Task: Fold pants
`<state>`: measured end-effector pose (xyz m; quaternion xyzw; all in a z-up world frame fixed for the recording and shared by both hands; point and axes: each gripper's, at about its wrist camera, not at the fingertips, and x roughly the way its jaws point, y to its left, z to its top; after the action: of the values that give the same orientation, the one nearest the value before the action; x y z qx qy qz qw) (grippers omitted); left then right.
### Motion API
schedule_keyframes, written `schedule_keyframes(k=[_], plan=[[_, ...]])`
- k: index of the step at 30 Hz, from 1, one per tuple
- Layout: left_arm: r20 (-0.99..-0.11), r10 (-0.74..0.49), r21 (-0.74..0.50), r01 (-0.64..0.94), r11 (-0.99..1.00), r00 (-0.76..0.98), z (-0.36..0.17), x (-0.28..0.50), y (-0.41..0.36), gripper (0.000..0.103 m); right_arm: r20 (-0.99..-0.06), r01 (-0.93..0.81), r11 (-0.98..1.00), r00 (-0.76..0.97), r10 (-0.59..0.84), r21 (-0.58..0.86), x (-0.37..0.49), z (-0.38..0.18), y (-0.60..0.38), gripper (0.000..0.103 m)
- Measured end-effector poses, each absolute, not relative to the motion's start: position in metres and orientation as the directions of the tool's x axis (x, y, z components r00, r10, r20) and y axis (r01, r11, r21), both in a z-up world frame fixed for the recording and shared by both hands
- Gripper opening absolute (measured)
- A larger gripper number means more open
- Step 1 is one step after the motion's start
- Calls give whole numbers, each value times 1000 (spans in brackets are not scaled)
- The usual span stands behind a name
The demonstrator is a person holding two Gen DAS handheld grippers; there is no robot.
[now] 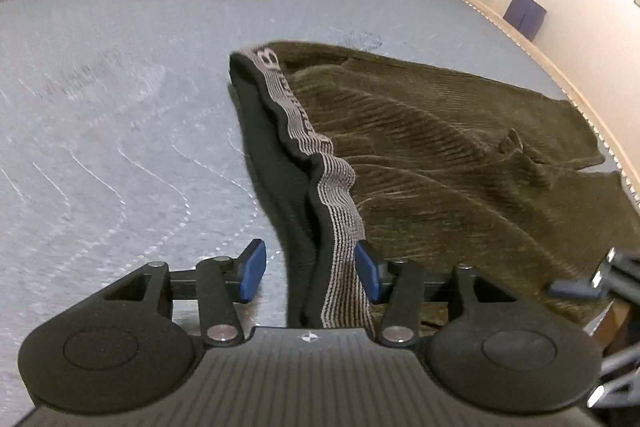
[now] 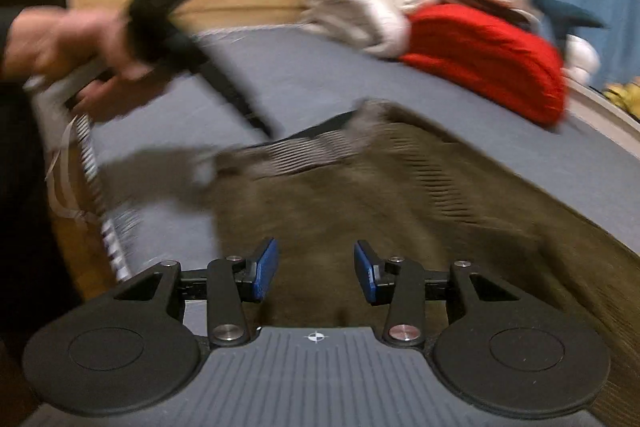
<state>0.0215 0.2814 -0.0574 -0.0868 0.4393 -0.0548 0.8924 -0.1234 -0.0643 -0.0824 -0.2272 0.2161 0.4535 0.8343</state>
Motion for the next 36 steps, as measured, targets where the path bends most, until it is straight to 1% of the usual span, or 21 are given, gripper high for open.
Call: schedule_keyframes(k=[2,3,8,14,18,19,20,21,22,23,24,25,26,29,32,36], plan=[[-783,-178,-202,28,979,596,-62,27,281,67,-570,-873,439,476,670,-212,-137,-89,-45,44],[-786,-177,-196,33,980,592,-64,29,280,68,-578,-882,419,460,674,-214,-139,-92,-39,44],[-809,-171,-184,33,982,562,-73,40,273,72,-616,-897,363,439,654,-253,-138,-108,-22,47],[-834,-179,-191,31,981,522,-86,55,271,73,-651,-908,344,412,637,-238,-133,-116,-23,48],[-840,-176,-181,40,983,513,-88,56,268,73,-652,-909,339,410,638,-241,-134,-120,-22,48],[-840,-178,-182,42,982,512,-88,56,267,69,-653,-910,340,410,637,-240,-134,-120,-22,48],[-840,-188,-188,51,981,510,-88,56,267,59,-653,-910,340,409,638,-238,-134,-120,-22,47],[-837,-203,-200,62,978,508,-88,56,265,52,-653,-910,339,408,638,-238,-135,-119,-22,45],[-834,-204,-201,63,978,512,-86,55,264,44,-653,-910,338,408,638,-239,-135,-120,-22,42],[-833,-193,-188,63,980,518,-85,54,262,37,-652,-910,337,410,638,-242,-135,-120,-22,36],[-833,-183,-173,69,983,522,-82,52,259,33,-650,-908,337,414,637,-247,-135,-120,-21,33],[-832,-176,-163,72,984,526,-79,51,258,27,-648,-905,340,421,635,-254,-135,-120,-20,25],[-830,-176,-168,64,984,529,-76,50,259,24,-647,-903,345,426,633,-257,-135,-120,-19,21],[-828,-173,-194,18,981,534,-65,42,270,21,-651,-906,351,417,634,-239,-133,-116,-12,15],[-815,-176,-220,-15,975,552,-52,24,287,18,-645,-916,317,400,651,-248,-140,-112,-1,14],[-795,-205,-276,-39,960,571,-36,-6,313,18,-623,-932,262,362,693,-251,-157,-107,13,13]])
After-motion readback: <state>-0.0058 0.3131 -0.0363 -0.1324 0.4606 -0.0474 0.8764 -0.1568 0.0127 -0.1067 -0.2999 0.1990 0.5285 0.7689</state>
